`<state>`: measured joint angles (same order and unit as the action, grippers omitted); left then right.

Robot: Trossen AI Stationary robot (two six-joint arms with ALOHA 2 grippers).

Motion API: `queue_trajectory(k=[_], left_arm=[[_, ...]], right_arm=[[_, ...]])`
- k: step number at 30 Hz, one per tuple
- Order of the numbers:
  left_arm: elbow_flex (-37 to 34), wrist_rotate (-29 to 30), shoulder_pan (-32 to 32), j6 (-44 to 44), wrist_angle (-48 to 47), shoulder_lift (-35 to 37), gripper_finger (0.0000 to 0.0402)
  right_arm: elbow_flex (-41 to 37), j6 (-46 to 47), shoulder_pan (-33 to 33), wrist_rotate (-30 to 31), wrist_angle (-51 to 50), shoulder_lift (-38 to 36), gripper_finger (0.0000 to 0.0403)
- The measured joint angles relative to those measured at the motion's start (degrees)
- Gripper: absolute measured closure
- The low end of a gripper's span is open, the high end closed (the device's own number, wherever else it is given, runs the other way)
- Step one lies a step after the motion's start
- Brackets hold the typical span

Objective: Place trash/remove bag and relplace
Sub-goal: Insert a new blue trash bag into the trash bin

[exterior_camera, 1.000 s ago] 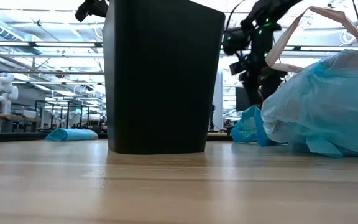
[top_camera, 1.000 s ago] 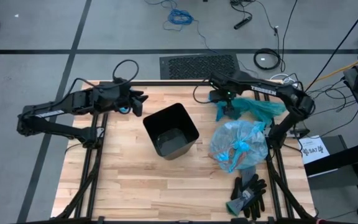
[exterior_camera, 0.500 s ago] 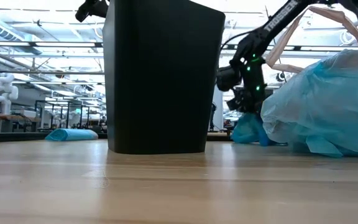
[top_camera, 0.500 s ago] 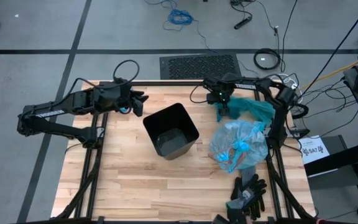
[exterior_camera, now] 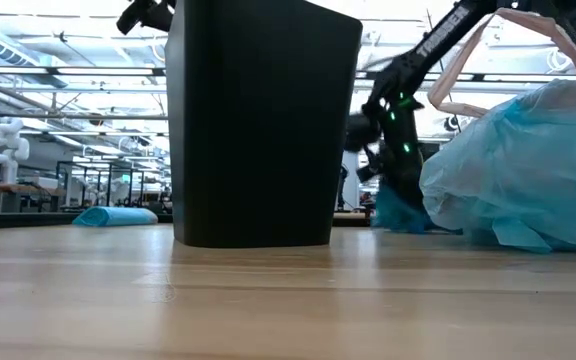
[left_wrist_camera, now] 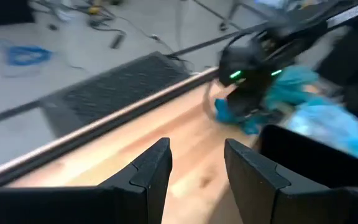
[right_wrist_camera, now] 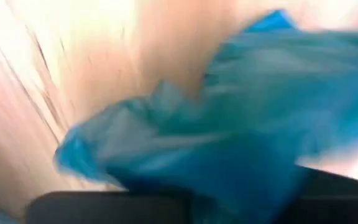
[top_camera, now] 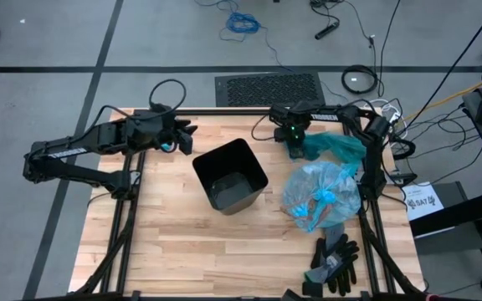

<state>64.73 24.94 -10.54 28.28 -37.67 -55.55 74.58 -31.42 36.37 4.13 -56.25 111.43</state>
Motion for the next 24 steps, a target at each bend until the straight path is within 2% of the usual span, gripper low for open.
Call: queue_trajectory(k=[4,12,17,21,24], left_arm=[[0.00,2.93,-0.33,-1.07,-2.73,0.00,0.0249],[0.00,2.47,-1.96,-4.91,-4.34,0.09,0.0249],[0.02,-0.53,-2.24,-5.27,-6.85,0.09,0.0249],[0.02,-1.70,-2.24,-5.26,-9.95,0.09,0.0249],[0.02,-1.96,-2.24,-6.87,-10.47,0.09,0.0249]], right_arm=[[5.88,9.24,-0.15,0.00,-3.00,-4.26,0.0389],[23.26,23.95,-4.29,0.37,-7.81,-16.21,0.0402],[35.61,31.33,-9.47,6.38,-7.76,-21.74,0.0402],[45.48,35.19,-14.74,10.44,-6.09,-22.79,0.0403],[49.96,35.46,-18.86,11.00,-0.24,-22.80,0.0403]])
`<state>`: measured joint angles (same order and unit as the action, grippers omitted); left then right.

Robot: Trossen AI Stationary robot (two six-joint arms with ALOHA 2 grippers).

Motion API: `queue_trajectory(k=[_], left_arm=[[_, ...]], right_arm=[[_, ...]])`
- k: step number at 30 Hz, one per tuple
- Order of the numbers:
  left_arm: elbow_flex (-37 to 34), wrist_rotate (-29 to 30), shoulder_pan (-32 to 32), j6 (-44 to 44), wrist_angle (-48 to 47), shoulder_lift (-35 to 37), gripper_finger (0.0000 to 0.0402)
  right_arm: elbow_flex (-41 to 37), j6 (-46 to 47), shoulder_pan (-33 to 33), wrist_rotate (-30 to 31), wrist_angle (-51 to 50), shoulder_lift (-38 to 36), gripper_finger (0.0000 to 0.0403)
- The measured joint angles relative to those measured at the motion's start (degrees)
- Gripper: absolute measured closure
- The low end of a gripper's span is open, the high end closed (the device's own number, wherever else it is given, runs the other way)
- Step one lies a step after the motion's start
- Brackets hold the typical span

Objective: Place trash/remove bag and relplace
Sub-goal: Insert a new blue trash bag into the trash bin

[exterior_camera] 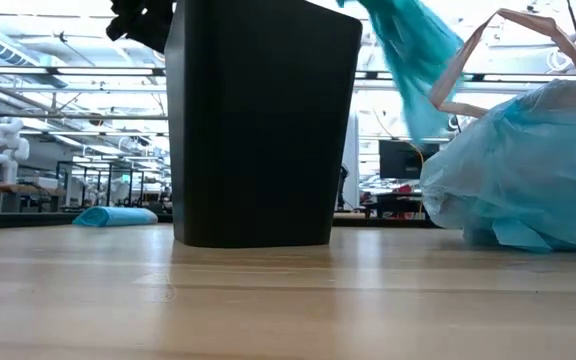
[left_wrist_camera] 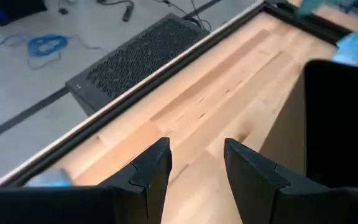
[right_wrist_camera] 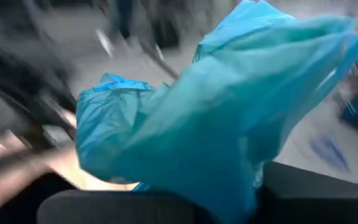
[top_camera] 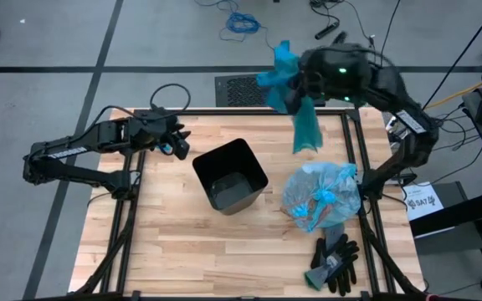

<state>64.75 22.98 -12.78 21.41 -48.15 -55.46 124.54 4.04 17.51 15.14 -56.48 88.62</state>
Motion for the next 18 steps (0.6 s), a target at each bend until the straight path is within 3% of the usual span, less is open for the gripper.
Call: queue_trajectory(k=[9,18], left_arm=[[0.00,-2.57,-0.01,0.23,-1.22,0.00,0.0249],[0.07,-3.87,-3.02,-1.26,-4.09,2.20,0.0249]], right_arm=[[0.51,-6.01,-11.58,-0.03,24.31,2.75,0.0403],[0.43,-6.77,-18.73,-0.23,33.11,8.40,0.0403]])
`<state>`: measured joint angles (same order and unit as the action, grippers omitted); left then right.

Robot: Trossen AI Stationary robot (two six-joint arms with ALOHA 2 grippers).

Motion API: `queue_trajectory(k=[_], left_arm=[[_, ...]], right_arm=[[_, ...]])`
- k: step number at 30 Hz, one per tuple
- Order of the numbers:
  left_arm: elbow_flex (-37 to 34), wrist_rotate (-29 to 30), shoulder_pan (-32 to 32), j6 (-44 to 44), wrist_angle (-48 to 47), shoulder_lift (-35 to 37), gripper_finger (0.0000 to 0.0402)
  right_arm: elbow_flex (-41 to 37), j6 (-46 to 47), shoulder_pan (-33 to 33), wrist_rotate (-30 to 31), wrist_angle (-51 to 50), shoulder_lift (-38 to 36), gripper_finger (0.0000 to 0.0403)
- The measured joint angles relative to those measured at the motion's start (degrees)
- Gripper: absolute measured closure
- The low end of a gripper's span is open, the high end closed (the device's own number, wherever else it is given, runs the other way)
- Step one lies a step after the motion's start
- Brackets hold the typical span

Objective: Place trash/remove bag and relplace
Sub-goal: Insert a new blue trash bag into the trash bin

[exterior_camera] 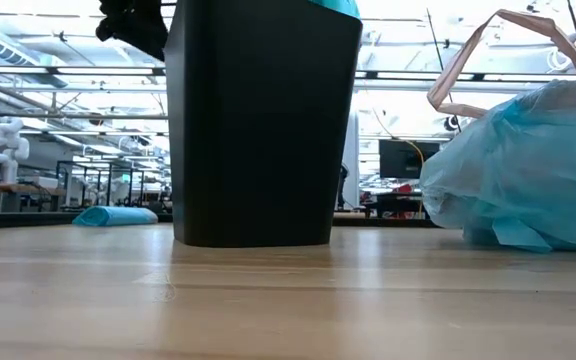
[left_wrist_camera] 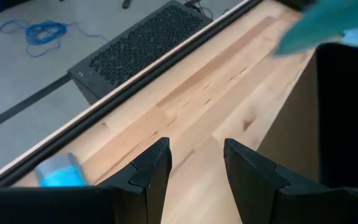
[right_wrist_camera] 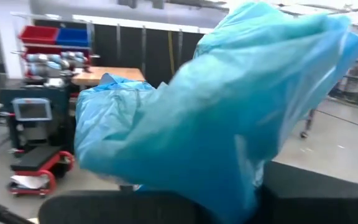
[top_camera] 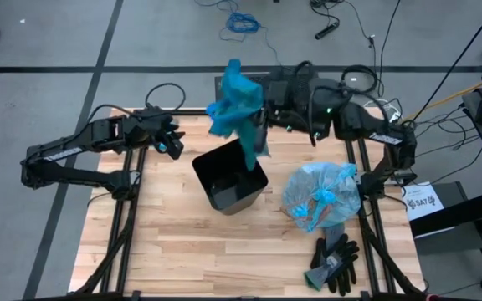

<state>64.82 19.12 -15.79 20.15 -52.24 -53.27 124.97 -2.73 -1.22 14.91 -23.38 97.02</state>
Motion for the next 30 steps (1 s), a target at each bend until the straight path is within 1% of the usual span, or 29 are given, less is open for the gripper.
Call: queue_trajectory(k=[8,14,17,25,28,30], left_arm=[[0.00,-1.72,-1.61,-2.54,-2.43,0.32,0.0249],[0.00,-3.96,-1.97,-2.61,-2.55,0.45,0.0249],[0.00,-4.09,-1.96,-2.61,-2.55,0.48,0.0249],[0.00,-4.40,-1.95,-2.63,-2.55,0.49,0.0249],[0.00,-4.46,-1.95,-2.61,-2.56,0.49,0.0249],[-0.02,-4.48,-1.93,-2.60,-2.56,0.55,0.0249]], right_arm=[[0.00,0.54,-4.76,-0.19,6.26,1.48,0.0403],[0.02,0.13,-8.09,-0.21,10.94,1.43,0.0403],[0.02,-0.16,-8.96,0.25,12.49,1.39,0.0403],[0.02,1.88,-10.59,3.83,10.92,1.39,0.0403],[0.03,2.28,-10.57,5.13,7.68,1.66,0.0403],[0.13,2.33,-10.40,7.88,3.60,2.34,0.0403]])
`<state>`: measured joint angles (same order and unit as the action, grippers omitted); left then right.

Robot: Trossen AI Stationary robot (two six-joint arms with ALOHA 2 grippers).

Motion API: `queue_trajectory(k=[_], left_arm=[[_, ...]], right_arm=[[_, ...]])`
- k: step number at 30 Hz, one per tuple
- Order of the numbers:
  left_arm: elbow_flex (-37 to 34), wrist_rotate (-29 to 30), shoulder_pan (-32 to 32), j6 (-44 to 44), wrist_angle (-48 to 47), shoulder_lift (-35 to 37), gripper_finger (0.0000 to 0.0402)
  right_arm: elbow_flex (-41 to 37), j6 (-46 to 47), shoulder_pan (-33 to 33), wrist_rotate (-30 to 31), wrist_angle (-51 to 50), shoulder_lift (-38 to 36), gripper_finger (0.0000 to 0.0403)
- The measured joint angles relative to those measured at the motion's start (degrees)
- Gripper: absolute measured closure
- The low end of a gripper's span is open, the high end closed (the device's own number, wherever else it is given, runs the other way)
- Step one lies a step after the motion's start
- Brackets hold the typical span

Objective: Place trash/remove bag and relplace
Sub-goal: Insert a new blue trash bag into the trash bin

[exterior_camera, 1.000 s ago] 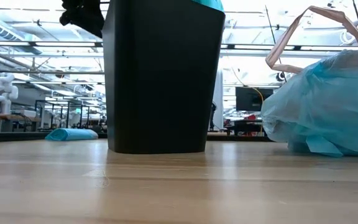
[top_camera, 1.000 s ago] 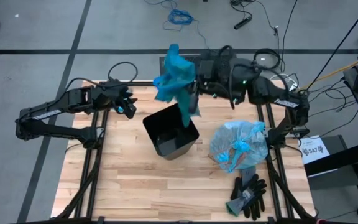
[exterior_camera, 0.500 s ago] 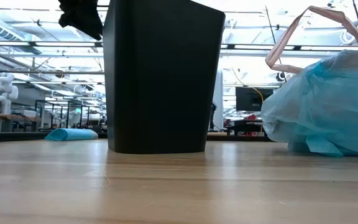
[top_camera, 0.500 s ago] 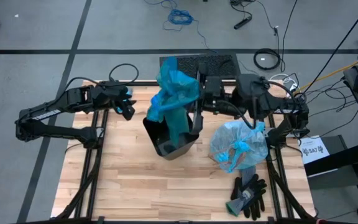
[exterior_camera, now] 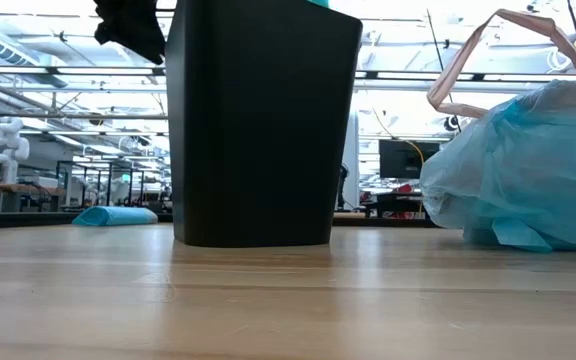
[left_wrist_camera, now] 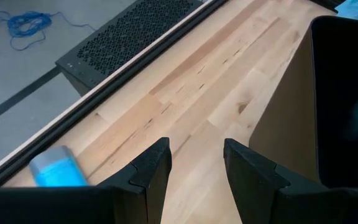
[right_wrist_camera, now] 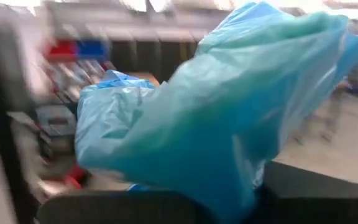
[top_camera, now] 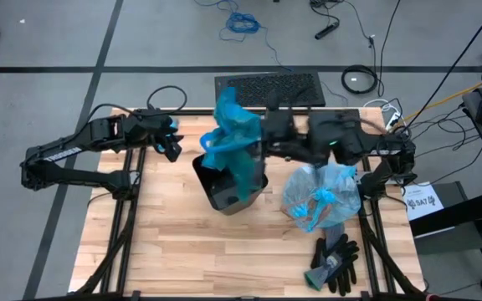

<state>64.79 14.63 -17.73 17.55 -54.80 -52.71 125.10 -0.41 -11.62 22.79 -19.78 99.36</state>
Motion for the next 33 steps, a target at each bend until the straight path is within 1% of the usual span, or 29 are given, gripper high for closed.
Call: queue_trajectory(k=[2,5,10,11,15,18,19,21,23,27,30,33], left_arm=[[-0.04,-1.07,0.12,0.03,0.05,0.29,0.0249],[-0.04,-2.20,0.12,0.03,0.32,0.46,0.0249],[-0.07,-2.88,0.12,0.11,0.36,1.21,0.0249],[-0.07,-2.88,0.12,0.12,0.42,1.56,0.0249],[-0.07,-2.88,0.12,1.23,0.25,3.06,0.0249],[-0.07,-2.73,0.12,1.62,0.11,4.80,0.0249],[-0.07,-2.70,0.12,1.63,-0.12,5.65,0.0249],[-0.07,-2.62,0.12,1.64,-0.40,7.12,0.0249],[-0.07,-2.62,0.12,1.65,-0.87,8.50,0.0249],[-0.07,-2.46,0.10,2.66,-2.08,10.11,0.0249],[-0.07,-2.40,0.12,3.22,-2.07,10.89,0.0249],[-0.07,-2.42,0.12,3.27,-2.04,10.95,0.0249]], right_arm=[[0.00,1.26,0.68,2.75,-3.85,1.73,0.0403],[-0.14,2.90,2.30,2.68,-7.83,5.08,0.0403],[-0.11,1.51,4.66,2.41,-8.74,10.09,0.0403],[-0.11,1.97,5.23,1.28,-8.67,11.16,0.0403],[-0.13,5.04,7.37,-6.31,-6.89,15.05,0.0403],[-0.13,6.65,8.35,-9.07,-4.63,17.02,0.0403],[-0.13,6.76,8.44,-9.15,-4.17,17.58,0.0403],[-0.15,6.16,8.64,-9.16,-2.79,18.09,0.0403],[-0.16,4.86,8.72,-8.77,0.66,17.99,0.0403],[0.00,1.55,9.29,-5.60,6.86,17.12,0.0403],[0.00,1.98,9.76,-4.92,4.78,16.88,0.0403],[-0.02,5.77,9.66,-4.98,-3.19,16.88,0.0403]])
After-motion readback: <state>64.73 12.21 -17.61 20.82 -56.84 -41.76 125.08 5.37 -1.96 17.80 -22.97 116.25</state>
